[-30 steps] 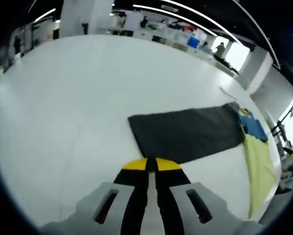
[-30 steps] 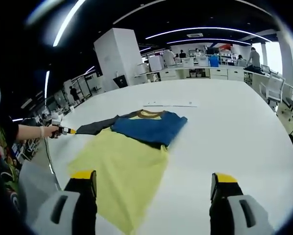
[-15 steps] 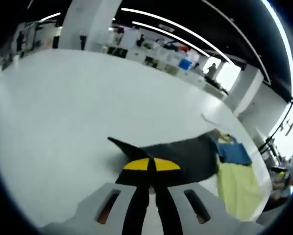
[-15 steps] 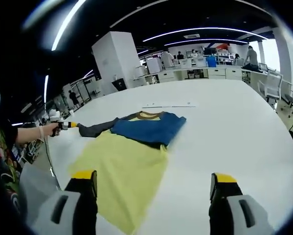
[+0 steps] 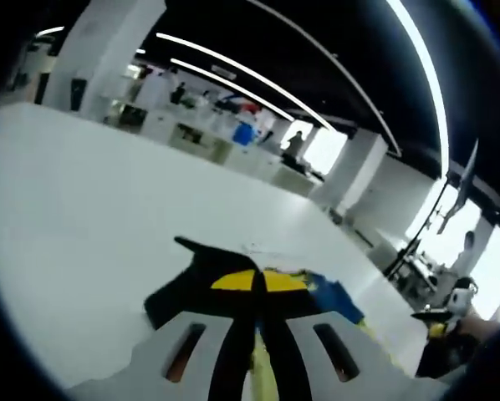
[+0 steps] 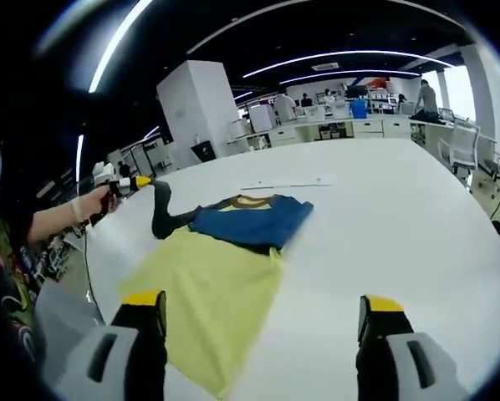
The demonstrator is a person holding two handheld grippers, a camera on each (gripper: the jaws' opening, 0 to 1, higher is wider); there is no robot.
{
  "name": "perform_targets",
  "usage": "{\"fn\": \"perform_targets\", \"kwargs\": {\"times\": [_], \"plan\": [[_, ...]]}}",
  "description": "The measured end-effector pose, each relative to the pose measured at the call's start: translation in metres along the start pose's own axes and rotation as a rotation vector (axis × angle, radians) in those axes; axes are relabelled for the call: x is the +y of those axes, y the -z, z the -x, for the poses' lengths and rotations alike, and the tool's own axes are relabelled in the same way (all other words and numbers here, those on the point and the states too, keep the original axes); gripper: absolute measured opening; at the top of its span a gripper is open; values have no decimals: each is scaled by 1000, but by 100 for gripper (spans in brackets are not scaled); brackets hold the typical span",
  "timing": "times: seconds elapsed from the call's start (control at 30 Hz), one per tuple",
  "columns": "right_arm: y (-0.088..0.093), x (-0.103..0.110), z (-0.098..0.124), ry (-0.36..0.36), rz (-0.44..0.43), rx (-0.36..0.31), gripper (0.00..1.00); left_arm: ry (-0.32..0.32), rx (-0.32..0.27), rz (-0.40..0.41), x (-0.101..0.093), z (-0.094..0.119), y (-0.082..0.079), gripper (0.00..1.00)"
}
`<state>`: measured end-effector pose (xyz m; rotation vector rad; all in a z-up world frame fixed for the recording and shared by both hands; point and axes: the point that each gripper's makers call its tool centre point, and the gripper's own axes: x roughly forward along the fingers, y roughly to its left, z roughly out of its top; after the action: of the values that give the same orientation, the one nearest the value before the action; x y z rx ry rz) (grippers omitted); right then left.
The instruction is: Fold the garment on the visible template until the final outline fits inside the template.
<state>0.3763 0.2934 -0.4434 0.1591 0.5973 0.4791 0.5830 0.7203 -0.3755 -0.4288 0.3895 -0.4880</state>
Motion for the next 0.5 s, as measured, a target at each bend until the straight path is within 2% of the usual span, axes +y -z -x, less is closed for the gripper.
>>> {"fn": "perform_targets", "kwargs": {"times": [0.07,0.1,0.2,0.27,0.33,0.37,0.5], "plan": [[2,0,3,3,-6,-6,96,28,-6,2,-11,-12,-2,0],[3,-1,4,3,-8,-6,96,52,-9,6,-37,-14,5,0],[6,-4,7,9,-18,-11,95,102,-8,-10,-69,-25,11,0],[9,-7,9,13,-26,-14,95,147,-14,-6,-80,-37,7,0],[11,-11,9,14,-31,-14,95,166,-15,-1,-96,-43,10,0],[12,-12,9,15,-36,-15,95,178,-13,-15,-111,-45,15,0],[16,-13,9,15,-45,-17,95,222,-3,-8,-140,-58,24,0]]}}
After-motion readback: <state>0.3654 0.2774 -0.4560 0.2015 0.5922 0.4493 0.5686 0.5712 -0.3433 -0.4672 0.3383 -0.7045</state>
